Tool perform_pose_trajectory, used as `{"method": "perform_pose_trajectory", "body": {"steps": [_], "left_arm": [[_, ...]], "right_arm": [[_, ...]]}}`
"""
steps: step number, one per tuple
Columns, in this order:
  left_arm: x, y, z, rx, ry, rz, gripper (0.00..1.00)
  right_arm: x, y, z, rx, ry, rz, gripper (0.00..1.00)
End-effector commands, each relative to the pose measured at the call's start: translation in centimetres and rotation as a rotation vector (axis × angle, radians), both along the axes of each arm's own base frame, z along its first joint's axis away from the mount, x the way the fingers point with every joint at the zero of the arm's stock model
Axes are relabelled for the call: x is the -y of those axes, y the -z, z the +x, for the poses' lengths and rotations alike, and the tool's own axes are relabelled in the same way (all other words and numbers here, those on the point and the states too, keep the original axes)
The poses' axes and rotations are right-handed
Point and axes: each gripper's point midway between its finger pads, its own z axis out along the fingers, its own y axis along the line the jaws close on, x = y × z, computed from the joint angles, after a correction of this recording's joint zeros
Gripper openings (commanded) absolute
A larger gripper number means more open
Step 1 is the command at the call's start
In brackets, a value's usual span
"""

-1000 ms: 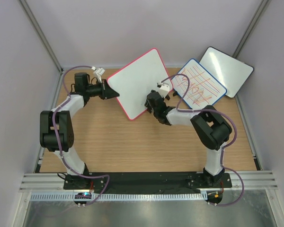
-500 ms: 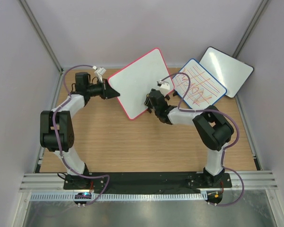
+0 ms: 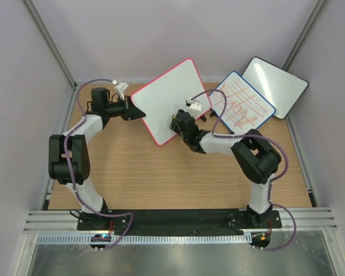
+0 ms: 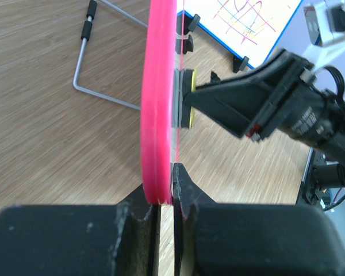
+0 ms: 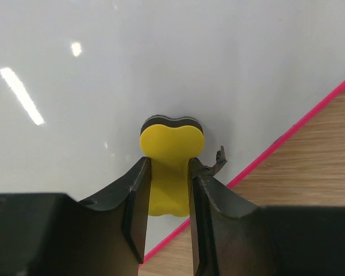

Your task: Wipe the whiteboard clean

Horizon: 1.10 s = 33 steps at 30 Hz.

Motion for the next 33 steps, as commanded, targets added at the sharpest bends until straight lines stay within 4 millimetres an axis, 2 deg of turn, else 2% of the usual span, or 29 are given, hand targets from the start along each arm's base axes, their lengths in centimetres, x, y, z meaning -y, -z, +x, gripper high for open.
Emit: {"method": "perform_pose_trajectory", "body": {"steps": [1, 2, 4, 7, 10, 12, 15, 19, 22, 23, 25, 26, 27, 28, 29, 30, 31, 32, 33], "left_arm": [[0.6, 0.1, 1.4, 0.157, 0.021, 0.099, 0.00], [0.6, 0.1, 1.4, 0.157, 0.021, 0.099, 0.00], [0.6, 0.1, 1.4, 0.159, 0.022, 0.100, 0.00], [0.6, 0.0, 1.4, 0.160, 0.020, 0.100, 0.00], [0.5, -0.1, 1.3, 0.167, 0.021, 0.102, 0.00], [0.5, -0.3, 1.3, 0.171, 0.021, 0.102, 0.00], [0.5, -0.3, 1.3, 0.170, 0.022, 0.103, 0.00], [0.5, -0.3, 1.2, 0.173, 0.025, 0.107, 0.00], [0.5, -0.2, 1.1, 0.173, 0.029, 0.110, 0.00], [0.4, -0.3, 1.2, 0.175, 0.026, 0.111, 0.00], [0.5, -0.2, 1.2, 0.170, 0.028, 0.111, 0.00], [0.5, -0.2, 1.2, 0.169, 0.029, 0.110, 0.00], [0.5, -0.1, 1.1, 0.167, 0.029, 0.111, 0.00], [0.5, -0.1, 1.1, 0.168, 0.028, 0.112, 0.00], [0.5, -0.1, 1.1, 0.168, 0.029, 0.113, 0.00], [0.4, -0.2, 1.1, 0.172, 0.027, 0.116, 0.00], [0.4, -0.2, 1.1, 0.172, 0.027, 0.116, 0.00], [0.4, -0.2, 1.1, 0.175, 0.026, 0.118, 0.00], [0.4, -0.2, 1.1, 0.176, 0.027, 0.118, 0.00]], "right_arm": [[-7.8, -2.0, -2.5, 0.035, -0.169, 0.174, 0.01], [-8.5, -1.8, -3.1, 0.030, -0.190, 0.184, 0.01], [-8.7, -1.7, -3.2, 0.025, -0.190, 0.189, 0.01], [-7.3, -1.6, -2.7, 0.032, -0.147, 0.160, 0.01], [-4.5, -1.3, -1.7, 0.028, -0.079, 0.139, 0.01], [-1.5, -1.0, -0.7, 0.029, -0.004, 0.109, 0.01], [1.3, -0.4, 0.0, 0.022, 0.053, 0.089, 0.01], [5.3, -1.3, 1.8, 0.037, 0.128, 0.087, 0.01], [6.5, -2.6, 2.1, 0.063, 0.137, 0.070, 0.01], [6.6, -4.1, 2.0, 0.089, 0.128, 0.074, 0.01], [6.6, -5.4, 1.5, 0.103, 0.086, 0.035, 0.01], [6.7, -6.9, 1.3, 0.123, 0.067, 0.031, 0.01], [6.6, -7.6, 1.0, 0.125, 0.040, 0.009, 0.01], [7.1, -7.0, 0.3, 0.086, 0.011, -0.063, 0.01], [6.9, -8.3, 0.0, 0.087, -0.033, -0.077, 0.01], [7.3, -8.0, -0.5, 0.057, -0.058, -0.124, 0.01], [8.2, -6.5, -1.6, -0.021, -0.077, -0.181, 0.01], [8.4, -6.7, -2.2, -0.038, -0.112, -0.180, 0.01], [9.1, -5.6, -3.2, -0.091, -0.125, -0.211, 0.01]]}}
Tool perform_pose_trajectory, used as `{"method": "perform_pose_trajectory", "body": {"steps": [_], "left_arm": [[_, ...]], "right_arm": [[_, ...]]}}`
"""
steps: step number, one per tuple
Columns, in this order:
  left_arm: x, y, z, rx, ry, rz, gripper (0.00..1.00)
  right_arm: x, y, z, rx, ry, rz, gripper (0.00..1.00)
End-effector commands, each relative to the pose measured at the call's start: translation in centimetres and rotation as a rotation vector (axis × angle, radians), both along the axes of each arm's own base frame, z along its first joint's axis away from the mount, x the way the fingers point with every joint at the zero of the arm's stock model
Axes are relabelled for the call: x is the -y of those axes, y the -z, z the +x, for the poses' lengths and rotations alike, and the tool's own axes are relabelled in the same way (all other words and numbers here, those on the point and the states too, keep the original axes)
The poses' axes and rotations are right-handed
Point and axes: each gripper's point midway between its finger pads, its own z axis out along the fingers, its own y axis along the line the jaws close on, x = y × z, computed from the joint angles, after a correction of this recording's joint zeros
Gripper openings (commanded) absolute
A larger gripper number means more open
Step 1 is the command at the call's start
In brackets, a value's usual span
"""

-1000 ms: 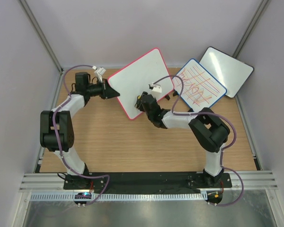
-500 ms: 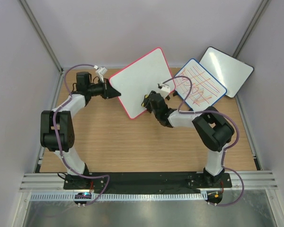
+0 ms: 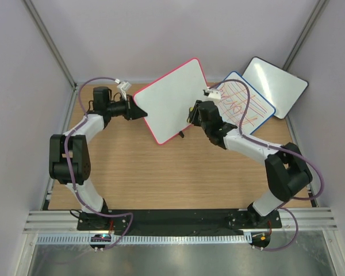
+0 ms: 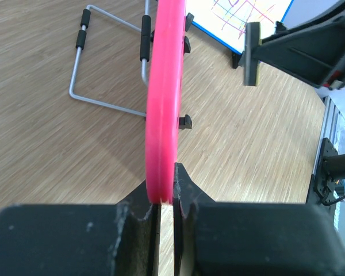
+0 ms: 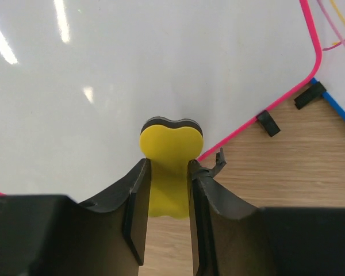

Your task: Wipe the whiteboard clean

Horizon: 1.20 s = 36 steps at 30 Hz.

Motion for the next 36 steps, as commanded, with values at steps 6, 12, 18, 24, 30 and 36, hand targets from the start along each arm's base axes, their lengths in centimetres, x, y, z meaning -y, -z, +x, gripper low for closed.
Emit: {"method": "perform_pose_trajectory", "body": {"steps": [6, 12, 18, 24, 30, 36], "left_arm": [[-0.3, -0.3, 1.2, 0.121, -0.015, 0.090, 0.00], [-0.2, -0.3, 1.3, 0.113, -0.013, 0.087, 0.00], [-0.2, -0.7, 1.2, 0.113, -0.014, 0.084, 0.00], [-0.3, -0.5, 1.2, 0.103, -0.018, 0.095, 0.00], [-0.4, -0.5, 1.1, 0.100, -0.016, 0.100, 0.00], [-0.4, -0.4, 1.2, 0.096, -0.015, 0.104, 0.00]], "right_arm": [[4.4, 6.6, -8.8, -0.410, -0.192, -0.305, 0.01], [5.9, 9.5, -12.8, -0.559, -0.241, -0.352, 0.21], [4.0, 7.7, -11.3, -0.440, -0.343, -0.330, 0.82], [-0.9, 7.5, -7.9, -0.322, -0.505, -0.344, 0.84], [-6.4, 9.0, -6.4, -0.301, -0.664, -0.371, 0.74], [-7.1, 9.2, -3.8, -0.253, -0.591, -0.426, 0.65]]}}
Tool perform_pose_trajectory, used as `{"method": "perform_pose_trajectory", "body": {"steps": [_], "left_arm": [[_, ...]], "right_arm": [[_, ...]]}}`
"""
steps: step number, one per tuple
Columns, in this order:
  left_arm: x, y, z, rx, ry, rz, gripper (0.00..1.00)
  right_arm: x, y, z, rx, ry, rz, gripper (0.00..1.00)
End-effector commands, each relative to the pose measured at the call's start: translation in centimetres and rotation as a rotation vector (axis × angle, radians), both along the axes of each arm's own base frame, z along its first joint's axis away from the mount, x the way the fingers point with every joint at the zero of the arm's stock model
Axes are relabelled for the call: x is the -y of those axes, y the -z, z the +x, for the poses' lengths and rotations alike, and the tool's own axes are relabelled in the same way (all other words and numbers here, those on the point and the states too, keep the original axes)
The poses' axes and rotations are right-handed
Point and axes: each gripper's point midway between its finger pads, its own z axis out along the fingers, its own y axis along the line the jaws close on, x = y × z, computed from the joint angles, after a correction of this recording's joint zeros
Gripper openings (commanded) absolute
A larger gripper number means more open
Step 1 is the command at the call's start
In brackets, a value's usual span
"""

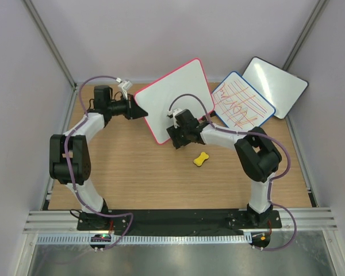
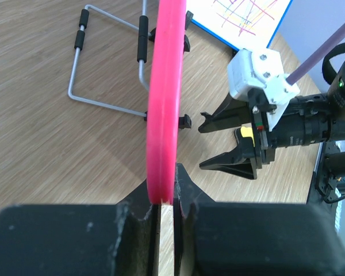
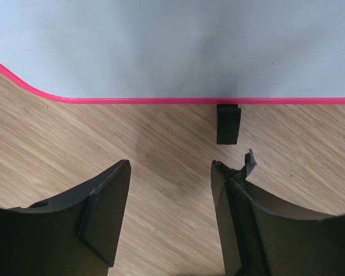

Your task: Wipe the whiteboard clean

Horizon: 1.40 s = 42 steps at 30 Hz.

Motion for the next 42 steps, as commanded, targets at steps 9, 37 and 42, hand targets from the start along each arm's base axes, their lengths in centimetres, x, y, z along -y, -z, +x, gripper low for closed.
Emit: {"method": "perform_pose_trajectory", "body": {"steps": [9, 37, 42], "left_arm": [[-0.7, -0.2, 1.2, 0.094, -0.026, 0.092, 0.00], [-3.0, 0.5, -2.5, 0.008, 0.052, 0.202, 0.00], [-4.9, 0.9, -2.5, -0.003, 0.024, 0.202, 0.00]], "right_arm": [[0.6, -1.1, 3.9, 0.111, 0.054, -0.084, 0.59], [-10.1, -0.7, -2.7, 0.058, -0.195, 0.102, 0.01], [-11.6, -0.5, -3.6, 0.041, -0.202, 0.131, 0.01]]}}
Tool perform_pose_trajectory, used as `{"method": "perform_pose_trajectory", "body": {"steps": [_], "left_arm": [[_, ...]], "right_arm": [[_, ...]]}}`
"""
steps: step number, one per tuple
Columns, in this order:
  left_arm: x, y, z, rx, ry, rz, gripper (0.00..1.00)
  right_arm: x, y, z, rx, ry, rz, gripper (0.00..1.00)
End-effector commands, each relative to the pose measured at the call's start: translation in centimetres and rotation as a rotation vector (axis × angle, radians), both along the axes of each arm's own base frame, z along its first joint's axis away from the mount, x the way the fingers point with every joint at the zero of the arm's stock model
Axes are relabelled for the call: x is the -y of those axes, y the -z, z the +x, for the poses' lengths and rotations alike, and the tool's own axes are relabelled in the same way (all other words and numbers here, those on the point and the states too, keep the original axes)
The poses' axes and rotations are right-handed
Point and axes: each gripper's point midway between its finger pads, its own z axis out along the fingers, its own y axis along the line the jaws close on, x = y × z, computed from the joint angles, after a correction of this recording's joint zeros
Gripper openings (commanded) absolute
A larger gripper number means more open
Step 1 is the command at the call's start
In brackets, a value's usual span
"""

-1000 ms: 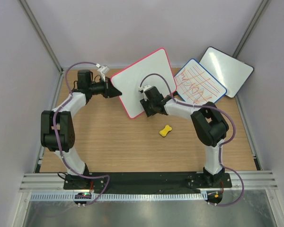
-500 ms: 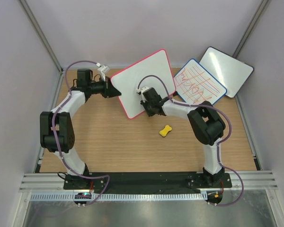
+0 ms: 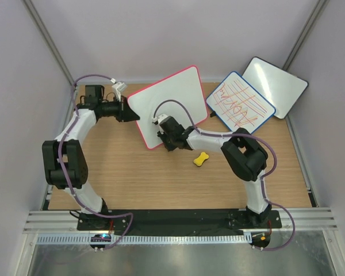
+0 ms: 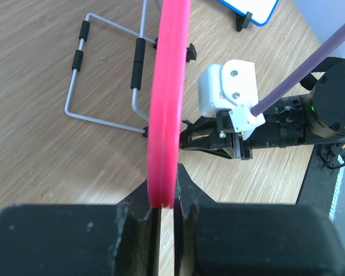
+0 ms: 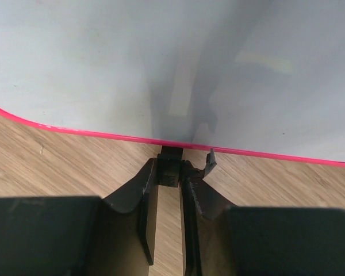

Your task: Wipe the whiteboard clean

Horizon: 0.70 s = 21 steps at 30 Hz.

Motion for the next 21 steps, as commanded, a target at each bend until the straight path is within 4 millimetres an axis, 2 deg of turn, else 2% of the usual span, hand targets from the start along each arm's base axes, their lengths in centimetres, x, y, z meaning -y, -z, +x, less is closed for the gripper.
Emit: {"method": "perform_pose_trajectory", "body": {"steps": [1, 8, 10, 11, 12, 14, 21], "left_arm": [[-2.3, 2.2, -0.3, 0.014, -0.014, 0.113, 0.00], [-2.9, 2.9, -1.0, -0.011, 0.016, 0.143, 0.00], [-3.3, 3.0, -0.7, -0.019, 0.010, 0.146, 0.06], [-3.4, 3.1, -0.8, -0.030, 0.008, 0.144, 0.11], [-3.5, 3.3, -0.7, -0.036, 0.007, 0.145, 0.21], [-3.9, 3.4, -0.5, -0.040, 0.000, 0.144, 0.27], [-3.9, 3.8, -0.3, -0.019, 0.013, 0.143, 0.29]], "right_arm": [[-5.4, -1.8, -2.3, -0.036, -0.110, 0.161, 0.01], [-5.0, -1.1, -2.2, -0.040, -0.092, 0.141, 0.01], [-5.0, -0.9, -2.2, -0.044, -0.087, 0.139, 0.01], [-5.0, -0.7, -2.2, -0.045, -0.084, 0.140, 0.02], [-5.0, -0.6, -2.1, -0.044, -0.083, 0.139, 0.01], [-5.0, -0.5, -2.1, -0.044, -0.080, 0.137, 0.01], [-5.2, -0.3, -1.9, -0.037, -0.076, 0.144, 0.01]]}}
